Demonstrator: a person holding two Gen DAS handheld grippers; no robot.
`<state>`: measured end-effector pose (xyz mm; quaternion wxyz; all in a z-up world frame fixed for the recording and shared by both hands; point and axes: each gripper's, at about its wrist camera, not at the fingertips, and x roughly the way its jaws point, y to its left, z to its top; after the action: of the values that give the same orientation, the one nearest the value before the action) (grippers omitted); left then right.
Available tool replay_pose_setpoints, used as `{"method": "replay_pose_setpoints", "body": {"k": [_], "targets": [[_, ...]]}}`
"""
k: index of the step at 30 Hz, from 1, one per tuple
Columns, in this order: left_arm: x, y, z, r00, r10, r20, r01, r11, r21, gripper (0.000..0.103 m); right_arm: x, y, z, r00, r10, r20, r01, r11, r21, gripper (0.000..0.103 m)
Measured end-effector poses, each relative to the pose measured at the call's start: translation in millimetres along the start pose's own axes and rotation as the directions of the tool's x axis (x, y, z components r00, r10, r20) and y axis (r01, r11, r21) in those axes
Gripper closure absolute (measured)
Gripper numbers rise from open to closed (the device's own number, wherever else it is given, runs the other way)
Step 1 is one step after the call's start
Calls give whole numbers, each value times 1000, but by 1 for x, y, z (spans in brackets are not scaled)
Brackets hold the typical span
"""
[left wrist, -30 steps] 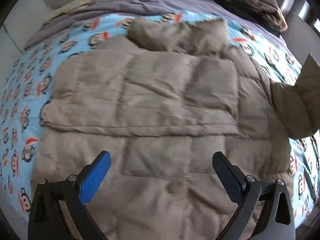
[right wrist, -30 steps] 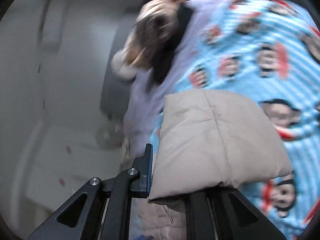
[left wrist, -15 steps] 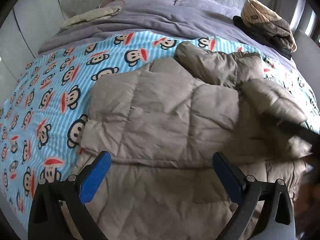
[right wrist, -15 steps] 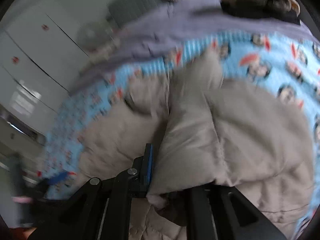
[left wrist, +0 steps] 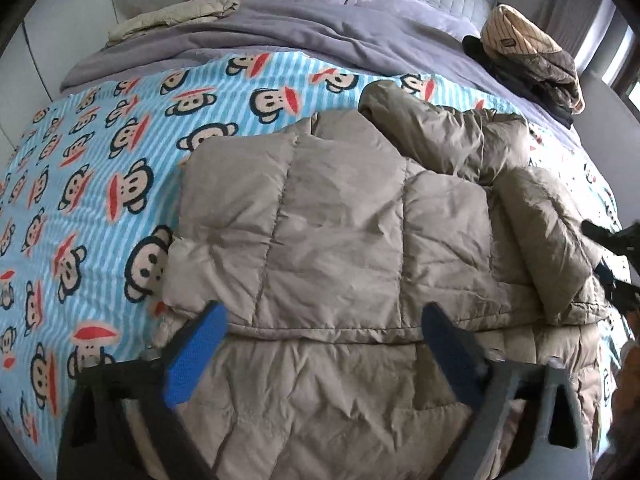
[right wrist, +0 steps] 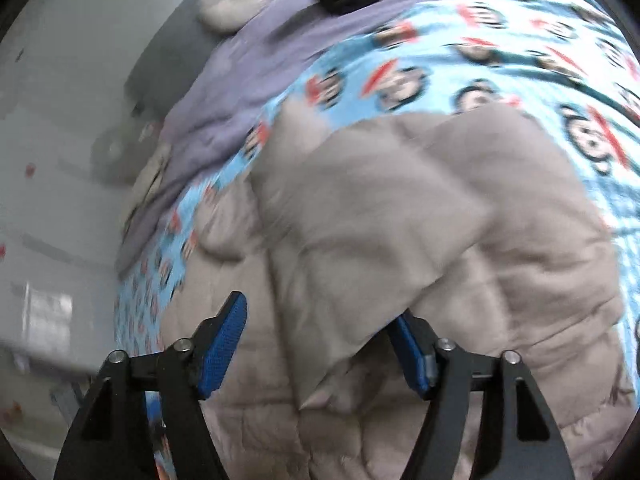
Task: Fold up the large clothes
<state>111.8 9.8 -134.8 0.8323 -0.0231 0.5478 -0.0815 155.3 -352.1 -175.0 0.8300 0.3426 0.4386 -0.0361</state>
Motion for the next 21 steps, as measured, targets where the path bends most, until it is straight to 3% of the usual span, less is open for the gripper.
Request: {"method": "replay_pose_setpoints", "body": {"k": [2, 3, 6, 9, 10, 11, 12, 14, 17, 21], "targets": [[-1, 6, 1, 1000, -5, -4, 5, 1000, -11, 11, 1, -1, 11, 1000, -3, 21, 3, 1000, 29, 95], [-2, 10, 1, 1000, -6, -1, 6, 1000, -23, 11, 2, 5, 14, 1000, 14, 28, -14, 1000, 16, 95], [-6, 26, 3, 1000, -17, 10, 18, 998, -60, 11, 9, 53, 7, 998, 41, 36, -34, 984, -175, 95], [-11, 43, 8, 999, -43, 21, 45, 993, -112, 11, 31, 104, -22, 994, 67, -90, -95, 926, -366, 94], [-12, 47, 9, 998, -53, 23, 55, 991, -124, 11, 37, 112, -32, 992, 48, -115, -90, 912, -399, 91], [-12, 50, 11, 997, -67, 24, 70, 988, -137, 11, 46, 122, -46, 988, 9, -152, -77, 890, -450, 75], [-13, 53, 13, 995, -98, 26, 101, 984, -149, 11, 51, 127, -59, 982, -18, -187, -76, 873, -481, 50], [-13, 52, 15, 987, -158, 24, 160, 976, -146, 11, 51, 122, -78, 969, -26, -244, -100, 867, -489, 31], [-7, 40, 18, 970, -244, 1, 242, 963, -122, 11, 37, 96, -85, 959, -35, -281, -100, 887, -451, 31], [20, 13, 21, 944, -325, -61, 318, 943, -102, 11, 3, 18, -66, 963, -66, -263, -2, 968, -251, 31]]}}
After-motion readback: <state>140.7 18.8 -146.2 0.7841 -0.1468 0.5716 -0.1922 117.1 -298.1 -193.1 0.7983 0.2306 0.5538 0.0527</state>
